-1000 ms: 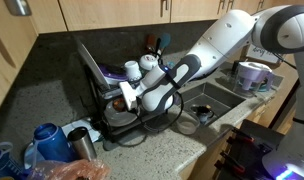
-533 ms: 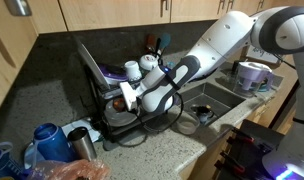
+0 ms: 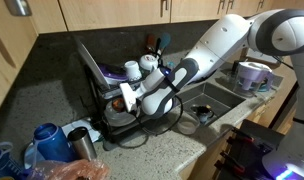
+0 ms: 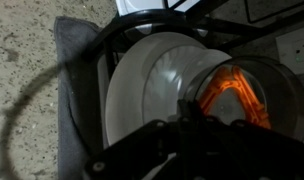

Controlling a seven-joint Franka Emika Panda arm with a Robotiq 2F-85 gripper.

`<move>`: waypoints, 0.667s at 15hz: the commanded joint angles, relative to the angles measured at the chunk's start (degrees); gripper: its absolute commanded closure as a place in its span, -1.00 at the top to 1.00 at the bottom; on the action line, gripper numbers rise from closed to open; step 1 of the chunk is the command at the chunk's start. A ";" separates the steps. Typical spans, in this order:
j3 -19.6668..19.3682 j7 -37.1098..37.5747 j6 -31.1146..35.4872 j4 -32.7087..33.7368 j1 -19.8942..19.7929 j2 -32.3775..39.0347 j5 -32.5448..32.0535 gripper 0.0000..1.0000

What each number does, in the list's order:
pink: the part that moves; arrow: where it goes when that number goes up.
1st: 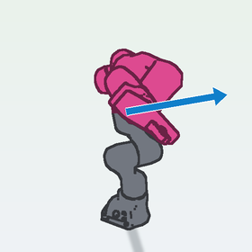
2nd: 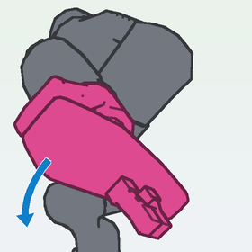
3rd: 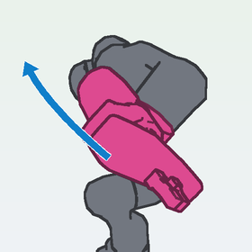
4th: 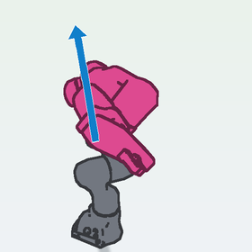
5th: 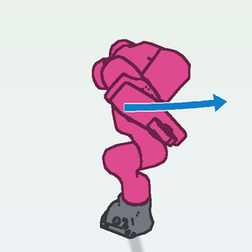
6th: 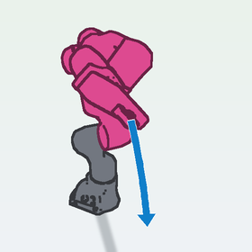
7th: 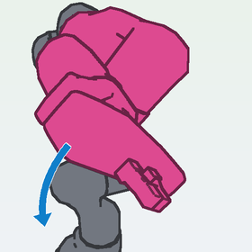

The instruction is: Get the black bowl and put it on top of the white bowl on the lower level of the plate dryer

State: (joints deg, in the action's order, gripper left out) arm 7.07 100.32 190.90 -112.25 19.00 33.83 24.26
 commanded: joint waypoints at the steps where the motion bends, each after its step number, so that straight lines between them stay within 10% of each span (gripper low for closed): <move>1: 2.12 -1.19 0.93 1.61 -1.81 1.88 0.97 -0.98; 8: 3.14 -1.06 1.07 2.70 -3.29 3.50 1.23 -0.96; 10: 3.11 -0.99 1.09 2.79 -3.49 3.57 1.37 -0.69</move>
State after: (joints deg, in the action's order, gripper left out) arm 8.93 100.20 190.93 -110.93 16.86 36.72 24.26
